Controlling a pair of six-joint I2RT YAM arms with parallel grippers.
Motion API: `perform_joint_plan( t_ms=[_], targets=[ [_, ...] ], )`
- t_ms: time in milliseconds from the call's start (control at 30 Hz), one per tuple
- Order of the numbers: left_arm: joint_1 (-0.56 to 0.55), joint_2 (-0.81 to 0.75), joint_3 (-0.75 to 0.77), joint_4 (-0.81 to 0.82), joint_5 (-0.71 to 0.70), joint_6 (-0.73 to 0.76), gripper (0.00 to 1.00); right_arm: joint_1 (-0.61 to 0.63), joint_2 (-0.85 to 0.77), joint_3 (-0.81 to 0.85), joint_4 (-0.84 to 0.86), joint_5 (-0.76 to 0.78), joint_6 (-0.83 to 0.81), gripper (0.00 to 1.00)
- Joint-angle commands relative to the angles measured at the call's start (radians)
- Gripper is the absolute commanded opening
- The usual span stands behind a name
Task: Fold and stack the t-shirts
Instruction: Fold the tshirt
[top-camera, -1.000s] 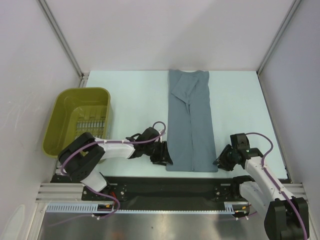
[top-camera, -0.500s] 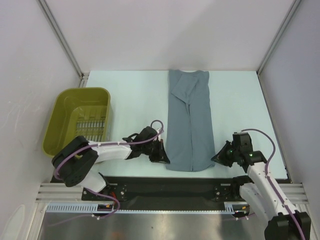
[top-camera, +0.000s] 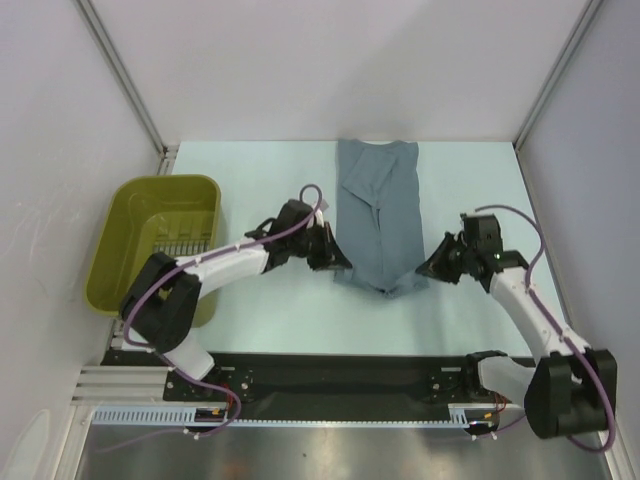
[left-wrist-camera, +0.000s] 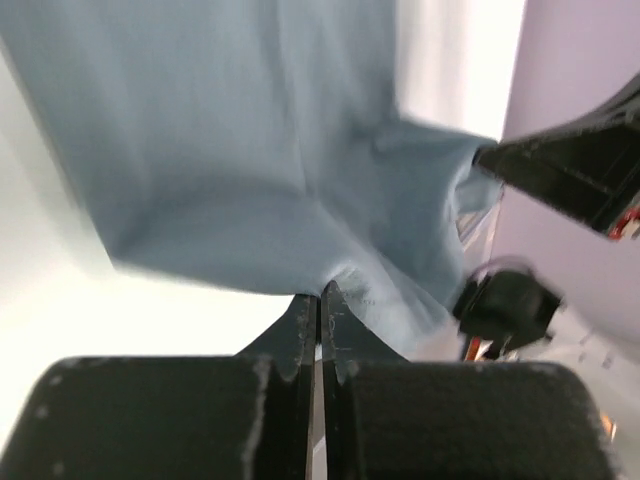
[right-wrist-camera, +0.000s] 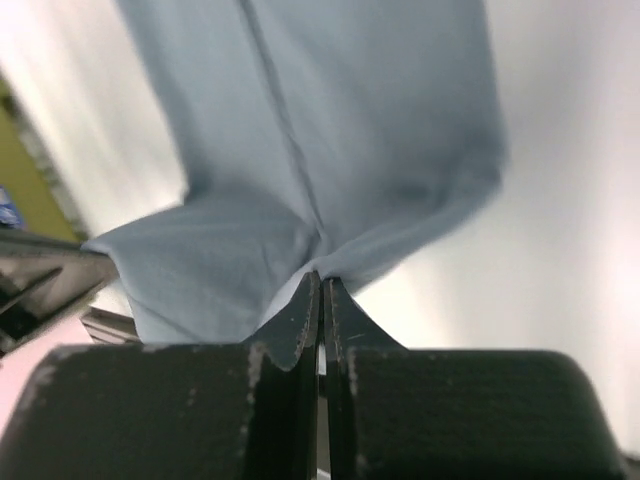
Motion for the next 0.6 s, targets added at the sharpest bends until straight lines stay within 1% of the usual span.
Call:
perform_joint_plan(
  t_ms=[0, 33, 67, 100, 133, 167, 200, 233, 267, 333, 433, 567],
  targets=[
    [0.090, 0.104, 0.184, -0.053, 0.076, 0.070, 0.00, -0.036, 0.186, 0.163, 0.119, -0.024, -0.058, 0.00],
    [0.106, 0.129, 0.185, -0.062, 0.084, 0.075, 0.00, -0.058, 0.242, 0.194, 0.125, -0.048, -0.061, 0.00],
    [0.123, 0.161, 0.245, -0.068, 0.096, 0.078, 0.00, -0.070, 0.307, 0.232, 0.130, -0.065, -0.066, 0.00],
    [0.149, 0.190, 0.278, -0.074, 0.122, 0.084, 0.00, -0.082, 0.409, 0.305, 0.134, -0.088, -0.076, 0.00],
    [0.159, 0.218, 0.312, -0.088, 0.136, 0.089, 0.00, -0.087, 0.465, 0.352, 0.137, -0.097, -0.105, 0.00],
    [0.169, 0.288, 0.382, -0.100, 0.149, 0.092, 0.00, -0.090, 0.509, 0.395, 0.137, -0.105, -0.118, 0.00],
    [0.186, 0.319, 0.420, -0.120, 0.158, 0.102, 0.00, -0.090, 0.593, 0.431, 0.139, -0.126, -0.130, 0.00],
    [0.190, 0.355, 0.456, -0.145, 0.172, 0.105, 0.00, -0.093, 0.629, 0.515, 0.141, -0.139, -0.136, 0.00],
    [0.196, 0.403, 0.514, -0.155, 0.175, 0.110, 0.00, -0.095, 0.666, 0.553, 0.139, -0.154, -0.139, 0.00],
    [0.213, 0.445, 0.559, -0.157, 0.178, 0.107, 0.00, -0.107, 0.770, 0.666, 0.092, -0.160, -0.149, 0.00],
    [0.236, 0.514, 0.629, -0.162, 0.196, 0.090, 0.00, -0.113, 0.867, 0.766, 0.064, -0.176, -0.159, 0.00],
    [0.253, 0.586, 0.726, -0.178, 0.202, 0.076, 0.00, -0.154, 0.914, 0.821, 0.061, -0.174, -0.158, 0.00]
  ],
)
